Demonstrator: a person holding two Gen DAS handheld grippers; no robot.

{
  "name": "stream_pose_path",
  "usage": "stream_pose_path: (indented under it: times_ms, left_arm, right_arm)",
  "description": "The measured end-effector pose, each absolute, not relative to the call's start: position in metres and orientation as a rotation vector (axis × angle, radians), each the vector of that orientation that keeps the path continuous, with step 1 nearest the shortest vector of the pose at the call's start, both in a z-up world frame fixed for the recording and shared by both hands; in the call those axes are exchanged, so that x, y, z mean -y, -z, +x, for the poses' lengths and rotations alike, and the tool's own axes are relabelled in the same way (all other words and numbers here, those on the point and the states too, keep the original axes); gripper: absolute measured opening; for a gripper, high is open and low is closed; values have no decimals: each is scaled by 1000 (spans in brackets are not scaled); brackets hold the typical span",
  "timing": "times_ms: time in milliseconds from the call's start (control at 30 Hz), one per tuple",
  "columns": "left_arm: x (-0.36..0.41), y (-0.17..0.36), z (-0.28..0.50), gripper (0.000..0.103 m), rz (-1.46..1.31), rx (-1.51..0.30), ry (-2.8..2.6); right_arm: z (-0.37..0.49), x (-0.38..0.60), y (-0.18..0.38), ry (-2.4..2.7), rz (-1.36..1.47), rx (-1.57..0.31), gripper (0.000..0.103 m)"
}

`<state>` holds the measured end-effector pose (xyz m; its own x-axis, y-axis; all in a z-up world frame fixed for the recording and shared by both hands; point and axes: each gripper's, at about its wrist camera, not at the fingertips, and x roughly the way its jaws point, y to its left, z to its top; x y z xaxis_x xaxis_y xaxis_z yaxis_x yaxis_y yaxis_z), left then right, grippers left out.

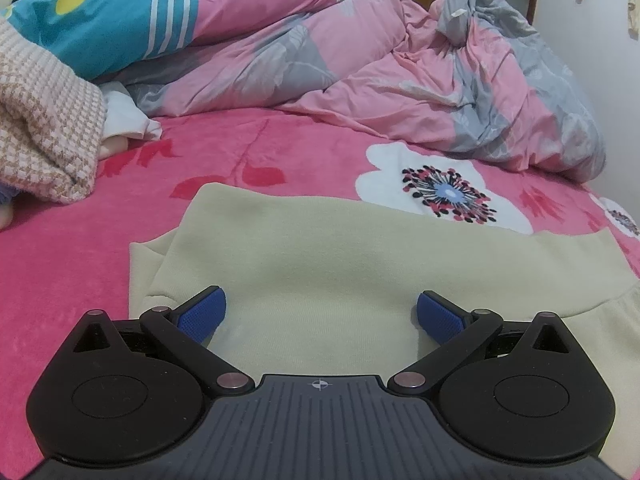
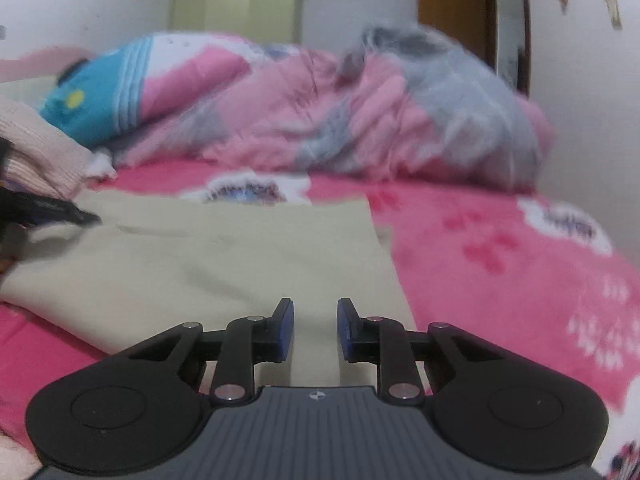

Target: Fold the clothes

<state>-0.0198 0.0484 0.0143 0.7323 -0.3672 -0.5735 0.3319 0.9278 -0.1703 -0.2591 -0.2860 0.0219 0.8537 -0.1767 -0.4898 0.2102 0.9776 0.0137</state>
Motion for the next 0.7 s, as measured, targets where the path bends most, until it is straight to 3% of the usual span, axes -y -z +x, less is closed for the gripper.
stream_pose_path:
  times_ms: [33, 100, 200, 400, 600, 700]
  left_arm:
    - [-52, -21, -24, 99, -66, -640, 381]
    - [-60, -38, -44, 100, -57, -596, 391]
    - [-66, -53, -84, 102, -23, -552, 482]
    - [-37, -24, -143, 103, 284, -578, 516]
    - [-55, -16, -137, 103, 138, -619, 508]
    - [-60, -17, -138, 103, 132, -612, 504]
  right_arm:
    - [-261, 302, -18, 213, 142, -511, 39]
    - [-275, 316, -26, 283, 223, -487, 27]
    - [-292, 297, -39, 298, 146, -450, 29]
    - [-286, 209, -42, 29, 1, -405, 29]
    - [-260, 174, -20, 55, -120, -539, 31]
    - [-260, 157, -41, 22, -122, -472, 31]
